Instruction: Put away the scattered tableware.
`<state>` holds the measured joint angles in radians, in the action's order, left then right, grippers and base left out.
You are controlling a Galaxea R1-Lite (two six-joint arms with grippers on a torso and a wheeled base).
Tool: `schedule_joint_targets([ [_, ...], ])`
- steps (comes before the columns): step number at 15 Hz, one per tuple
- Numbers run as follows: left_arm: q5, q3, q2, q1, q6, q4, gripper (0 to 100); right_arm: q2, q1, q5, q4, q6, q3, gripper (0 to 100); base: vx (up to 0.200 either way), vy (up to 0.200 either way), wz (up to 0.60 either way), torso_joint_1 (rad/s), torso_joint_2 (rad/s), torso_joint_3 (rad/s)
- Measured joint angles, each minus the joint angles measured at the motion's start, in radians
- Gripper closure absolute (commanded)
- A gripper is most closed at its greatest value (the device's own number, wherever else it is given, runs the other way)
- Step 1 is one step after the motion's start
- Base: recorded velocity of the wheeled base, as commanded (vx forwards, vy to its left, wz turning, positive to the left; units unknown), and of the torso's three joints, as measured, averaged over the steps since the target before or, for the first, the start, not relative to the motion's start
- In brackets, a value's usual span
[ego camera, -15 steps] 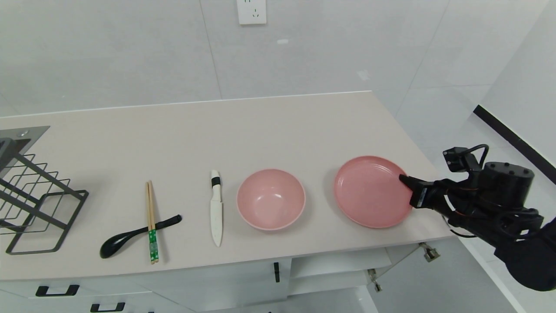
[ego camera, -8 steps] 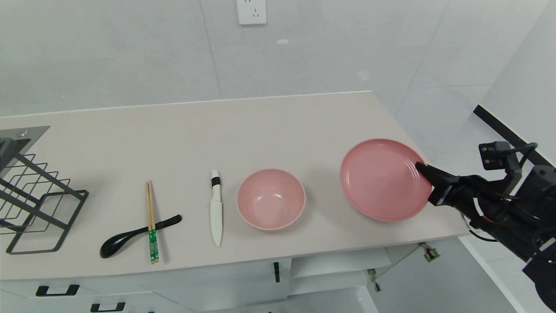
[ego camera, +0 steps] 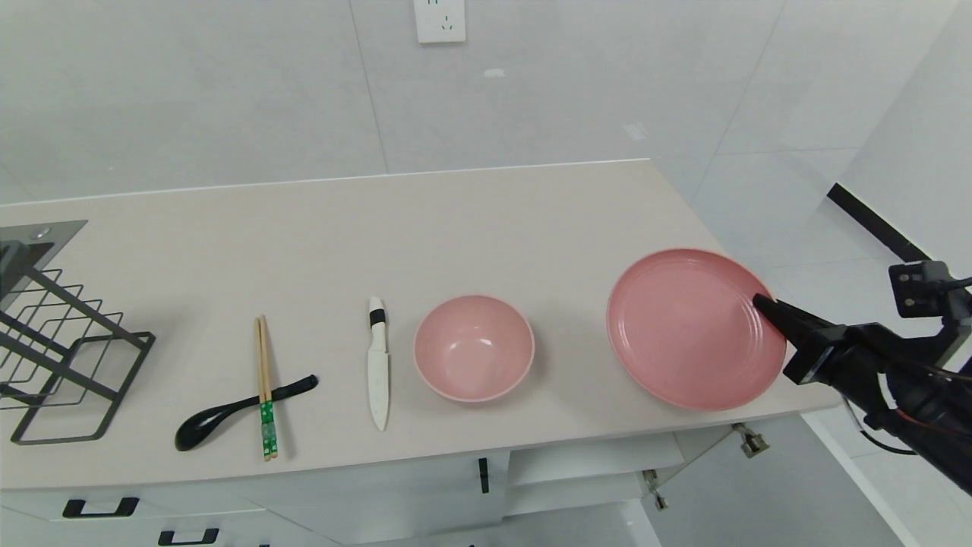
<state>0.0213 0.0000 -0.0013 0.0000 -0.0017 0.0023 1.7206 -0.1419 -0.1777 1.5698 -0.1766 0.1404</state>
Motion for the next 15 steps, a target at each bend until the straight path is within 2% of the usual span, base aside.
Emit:
schedule_joint_targets([
  [2, -0.006, 0.0, 0.0, 0.0, 0.002, -0.01, 0, -0.035, 0.002, -0.001, 0.0, 0.0, -0.008, 100, 0.0, 0.0, 0.0, 0.0, 0.0, 0.0],
  [3, -0.006, 0.0, 0.0, 0.0, 0.004, -0.063, 0, -0.053, 0.004, -0.001, 0.0, 0.001, -0.01, 100, 0.0, 0.0, 0.0, 0.0, 0.0, 0.0],
  [6, -0.024, -0.007, 0.001, 0.0, 0.036, -0.406, 0, -0.087, 0.002, -0.005, -0.002, 0.001, -0.008, 100, 0.0, 0.0, 0.0, 0.0, 0.0, 0.0],
  [7, -0.042, -0.026, 0.002, 0.0, 0.034, -0.417, 0, -0.092, 0.001, -0.017, -0.002, 0.002, -0.008, 100, 0.0, 0.0, 0.0, 0.0, 0.0, 0.0],
  [9, -0.093, -0.115, 0.01, -0.005, -0.001, -0.297, 0, -0.099, 0.001, -0.026, -0.002, 0.003, -0.007, 100, 0.0, 0.0, 0.0, 0.0, 0.0, 0.0],
  [11, -0.172, -0.226, 0.048, -0.009, -0.021, -0.173, 0, -0.103, 0.001, -0.028, -0.002, 0.006, -0.007, 100, 0.0, 0.0, 0.0, 0.0, 0.0, 0.0],
  [14, -0.381, -0.301, 0.131, -0.013, -0.026, -0.02, 0, -0.13, 0.0, -0.033, -0.004, 0.01, -0.01, 100, 0.0, 0.0, 0.0, 0.0, 0.0, 0.0],
  [15, -0.411, -0.314, 0.161, -0.013, -0.019, -0.004, 0, -0.142, 0.0, -0.033, -0.004, 0.01, -0.01, 100, 0.0, 0.0, 0.0, 0.0, 0.0, 0.0],
])
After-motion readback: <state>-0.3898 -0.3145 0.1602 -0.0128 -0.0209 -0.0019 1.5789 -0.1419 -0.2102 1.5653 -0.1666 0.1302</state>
